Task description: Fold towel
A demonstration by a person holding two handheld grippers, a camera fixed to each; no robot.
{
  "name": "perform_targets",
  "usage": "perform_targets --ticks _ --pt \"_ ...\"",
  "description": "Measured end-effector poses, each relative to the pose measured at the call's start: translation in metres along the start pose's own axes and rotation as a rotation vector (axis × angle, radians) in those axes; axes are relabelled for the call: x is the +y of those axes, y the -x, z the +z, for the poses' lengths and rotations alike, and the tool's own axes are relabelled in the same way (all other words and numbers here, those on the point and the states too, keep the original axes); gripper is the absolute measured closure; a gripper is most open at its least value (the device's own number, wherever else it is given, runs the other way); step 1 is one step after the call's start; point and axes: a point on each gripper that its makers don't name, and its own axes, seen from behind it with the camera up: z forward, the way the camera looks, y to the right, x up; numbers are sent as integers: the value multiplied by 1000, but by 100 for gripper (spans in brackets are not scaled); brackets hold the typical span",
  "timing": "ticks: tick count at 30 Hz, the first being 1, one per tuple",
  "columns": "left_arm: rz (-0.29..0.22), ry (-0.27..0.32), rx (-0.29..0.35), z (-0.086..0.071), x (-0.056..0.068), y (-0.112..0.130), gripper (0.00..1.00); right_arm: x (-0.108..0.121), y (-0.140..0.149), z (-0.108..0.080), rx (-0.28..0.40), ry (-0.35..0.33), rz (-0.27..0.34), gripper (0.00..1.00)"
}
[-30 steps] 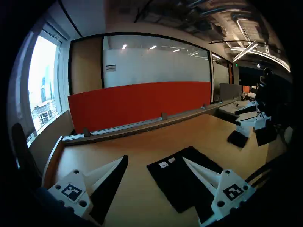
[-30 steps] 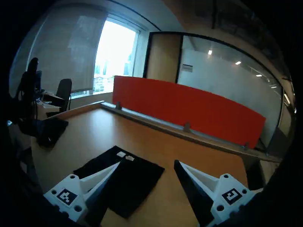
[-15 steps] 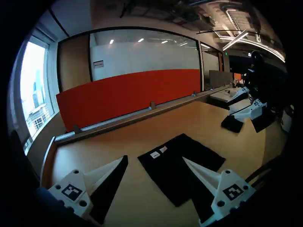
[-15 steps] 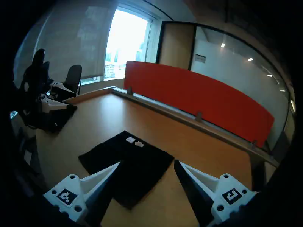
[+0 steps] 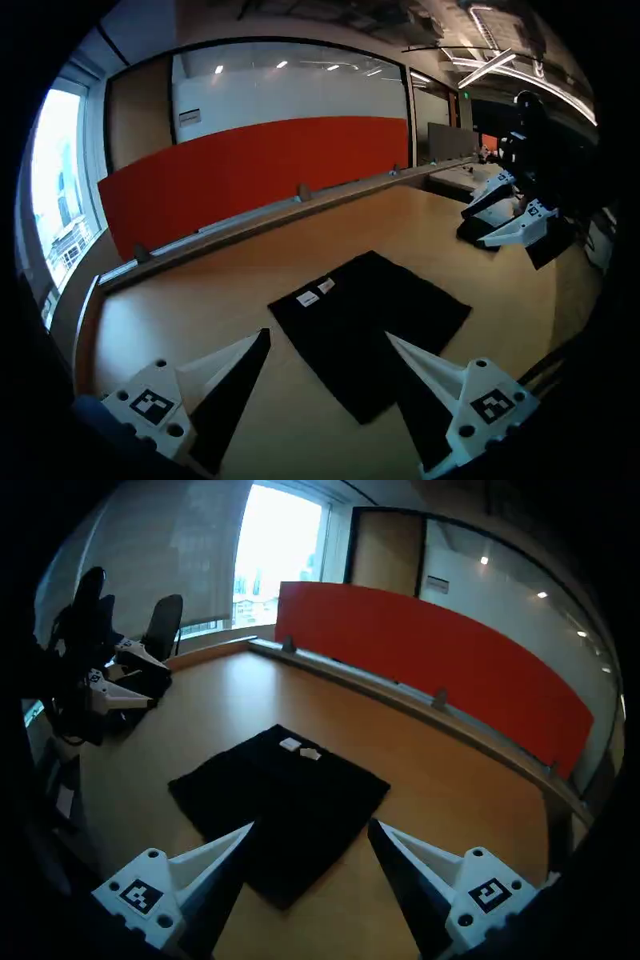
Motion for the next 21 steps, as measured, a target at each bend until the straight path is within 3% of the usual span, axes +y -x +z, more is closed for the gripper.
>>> perform_targets --ticks 21 --pt "0 72 -169 34 35 87 5 -35 86 41 -135 -100 -5 0"
